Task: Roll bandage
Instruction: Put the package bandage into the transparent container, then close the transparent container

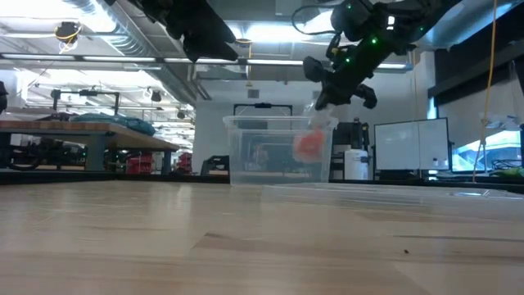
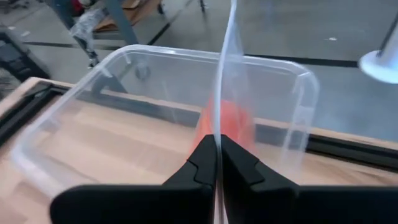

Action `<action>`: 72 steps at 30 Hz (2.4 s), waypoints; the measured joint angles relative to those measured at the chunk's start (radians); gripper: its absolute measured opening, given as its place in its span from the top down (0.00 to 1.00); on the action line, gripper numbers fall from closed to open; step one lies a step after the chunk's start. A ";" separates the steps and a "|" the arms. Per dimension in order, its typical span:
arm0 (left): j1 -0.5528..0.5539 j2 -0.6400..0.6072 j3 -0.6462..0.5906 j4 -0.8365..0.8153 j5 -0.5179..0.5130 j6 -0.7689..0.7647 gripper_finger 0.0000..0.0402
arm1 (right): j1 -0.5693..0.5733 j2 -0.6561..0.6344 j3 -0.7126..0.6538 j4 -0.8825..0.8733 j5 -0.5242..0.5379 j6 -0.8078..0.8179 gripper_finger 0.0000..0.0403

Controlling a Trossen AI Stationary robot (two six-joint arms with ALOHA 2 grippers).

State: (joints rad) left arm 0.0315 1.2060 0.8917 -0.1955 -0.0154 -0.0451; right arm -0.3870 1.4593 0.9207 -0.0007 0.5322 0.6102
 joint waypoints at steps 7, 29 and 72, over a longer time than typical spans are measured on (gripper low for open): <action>0.000 0.000 0.000 0.001 -0.017 0.005 0.43 | 0.000 0.004 0.000 0.002 -0.027 0.040 0.96; 0.000 0.000 0.000 -0.005 -0.018 0.000 0.43 | 0.000 0.033 0.063 -0.026 -0.054 -0.122 0.58; -0.024 0.456 0.019 0.188 0.075 0.170 0.43 | 0.500 -0.183 -0.214 -0.599 -0.382 -0.033 0.55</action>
State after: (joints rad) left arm 0.0073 1.6620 0.9105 -0.0076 0.0591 0.1248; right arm 0.1134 1.2767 0.7067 -0.6000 0.1504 0.5775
